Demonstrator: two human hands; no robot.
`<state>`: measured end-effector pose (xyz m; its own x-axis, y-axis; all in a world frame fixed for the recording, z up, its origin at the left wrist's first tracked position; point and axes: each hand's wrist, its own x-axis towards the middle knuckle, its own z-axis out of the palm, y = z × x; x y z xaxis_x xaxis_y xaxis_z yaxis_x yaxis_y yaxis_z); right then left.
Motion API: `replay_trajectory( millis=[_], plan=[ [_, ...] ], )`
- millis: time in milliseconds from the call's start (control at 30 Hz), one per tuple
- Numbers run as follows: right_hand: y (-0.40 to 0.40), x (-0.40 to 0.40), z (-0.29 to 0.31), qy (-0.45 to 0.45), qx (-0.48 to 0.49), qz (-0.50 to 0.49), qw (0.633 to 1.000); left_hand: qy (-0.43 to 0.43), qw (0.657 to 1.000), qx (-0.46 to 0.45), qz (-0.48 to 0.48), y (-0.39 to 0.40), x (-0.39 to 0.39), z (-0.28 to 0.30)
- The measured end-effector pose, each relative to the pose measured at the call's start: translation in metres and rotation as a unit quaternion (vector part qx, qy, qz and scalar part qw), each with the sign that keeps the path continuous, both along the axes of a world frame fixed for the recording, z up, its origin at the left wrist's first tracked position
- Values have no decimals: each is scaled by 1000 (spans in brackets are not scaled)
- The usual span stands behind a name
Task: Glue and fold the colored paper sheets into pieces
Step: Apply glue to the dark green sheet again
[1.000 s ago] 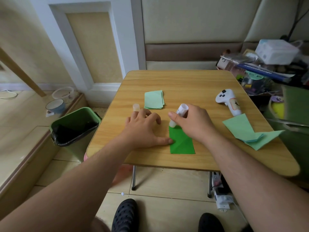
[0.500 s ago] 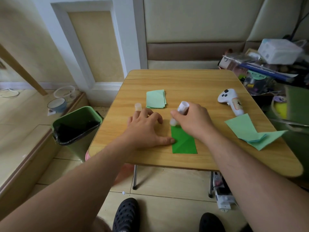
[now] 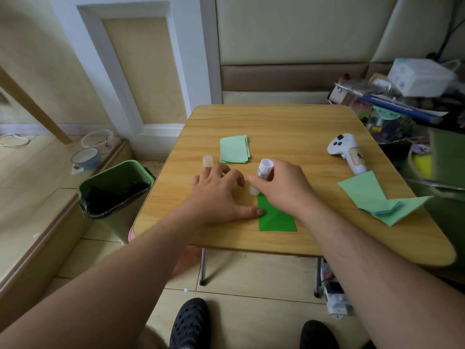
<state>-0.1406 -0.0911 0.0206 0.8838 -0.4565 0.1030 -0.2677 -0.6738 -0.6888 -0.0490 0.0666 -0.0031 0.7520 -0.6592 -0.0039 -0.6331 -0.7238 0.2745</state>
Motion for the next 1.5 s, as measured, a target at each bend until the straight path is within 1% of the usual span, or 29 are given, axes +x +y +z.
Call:
replay_trajectory(
  millis=[67, 133, 233, 367, 467, 600, 867, 967, 1133, 1333, 1500],
  plan=[
    [-6, -1, 2, -13, 14, -19, 1000, 4, 1000, 5, -3, 0, 0, 1],
    [-15, -1, 3, -26, 3, -48, 999, 6, 1000, 8, -3, 0, 0, 2],
    [-22, 0, 0, -17, -13, -65, 998, 5, 1000, 8, -4, 0, 0, 2],
    [-16, 1, -4, -3, -2, -34, 999, 3, 1000, 6, -4, 0, 0, 1],
    [-10, 2, -4, 0, 26, -10, 1000, 2, 1000, 6, -4, 0, 0, 1],
    [-17, -3, 1, -26, 47, -23, 998, 5, 1000, 6, -5, 0, 0, 1],
    [-16, -13, 3, 27, 5, 51, 998, 5, 1000, 4, -4, 0, 0, 1],
    [-17, -16, 5, 46, 9, 61, 997, 7, 1000, 14, -1, -1, -2, 4],
    [-17, -15, 7, 21, 33, 53, 998, -1, 999, 34, -5, -3, -9, 3],
    [-12, -9, 5, 27, -18, 61, 998, -9, 999, 31, -9, -2, -11, 1],
    [-16, -2, 0, -2, -46, 46, 998, -12, 999, 29, -9, -2, -11, 1]
  ],
)
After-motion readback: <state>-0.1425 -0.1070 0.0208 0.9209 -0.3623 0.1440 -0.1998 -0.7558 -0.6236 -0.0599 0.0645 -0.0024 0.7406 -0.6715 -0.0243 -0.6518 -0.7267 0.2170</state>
